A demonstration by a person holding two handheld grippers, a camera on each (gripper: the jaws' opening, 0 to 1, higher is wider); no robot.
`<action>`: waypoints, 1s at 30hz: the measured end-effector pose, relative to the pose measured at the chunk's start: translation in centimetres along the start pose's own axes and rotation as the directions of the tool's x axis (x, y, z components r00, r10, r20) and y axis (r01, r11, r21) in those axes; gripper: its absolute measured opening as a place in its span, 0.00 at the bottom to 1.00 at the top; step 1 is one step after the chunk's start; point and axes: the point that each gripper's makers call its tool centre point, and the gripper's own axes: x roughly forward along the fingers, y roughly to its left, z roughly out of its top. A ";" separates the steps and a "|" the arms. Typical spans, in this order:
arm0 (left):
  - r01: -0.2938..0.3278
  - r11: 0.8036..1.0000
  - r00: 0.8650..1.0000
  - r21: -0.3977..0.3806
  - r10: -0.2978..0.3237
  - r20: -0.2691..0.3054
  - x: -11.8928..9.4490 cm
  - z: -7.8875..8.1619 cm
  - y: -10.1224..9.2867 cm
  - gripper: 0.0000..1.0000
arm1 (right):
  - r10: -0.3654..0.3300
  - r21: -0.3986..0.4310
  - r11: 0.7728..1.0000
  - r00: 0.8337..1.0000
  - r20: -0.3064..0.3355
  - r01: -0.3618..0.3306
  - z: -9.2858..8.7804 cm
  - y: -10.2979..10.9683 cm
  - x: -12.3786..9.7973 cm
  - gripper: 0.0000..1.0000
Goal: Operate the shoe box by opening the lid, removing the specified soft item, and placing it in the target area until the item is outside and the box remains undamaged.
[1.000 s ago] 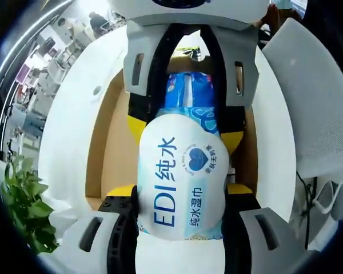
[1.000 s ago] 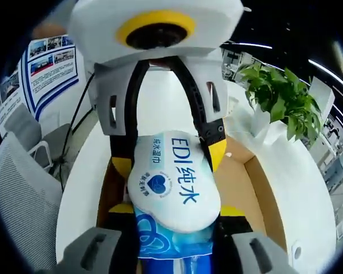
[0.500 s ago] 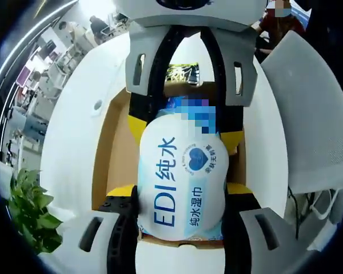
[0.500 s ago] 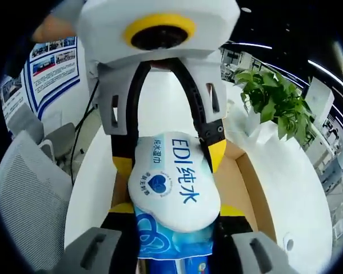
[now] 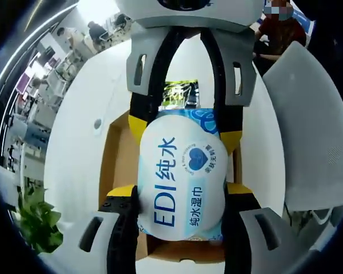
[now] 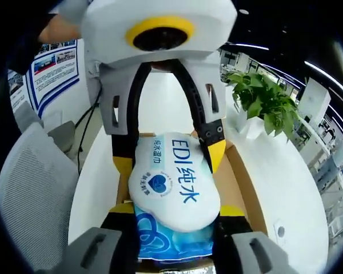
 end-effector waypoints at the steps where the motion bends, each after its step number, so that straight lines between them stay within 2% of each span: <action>1: -0.001 1.000 1.000 0.002 0.001 0.001 0.1 0.4 0.0 0.58 | -0.001 0.000 1.000 1.000 0.000 0.001 -0.2 -0.1 -0.3 0.46; 30: -0.003 0.998 0.999 0.067 0.000 0.042 4.4 11.5 0.1 0.58 | -0.066 0.025 0.997 0.997 -0.033 0.067 -8.4 -2.3 -8.7 0.46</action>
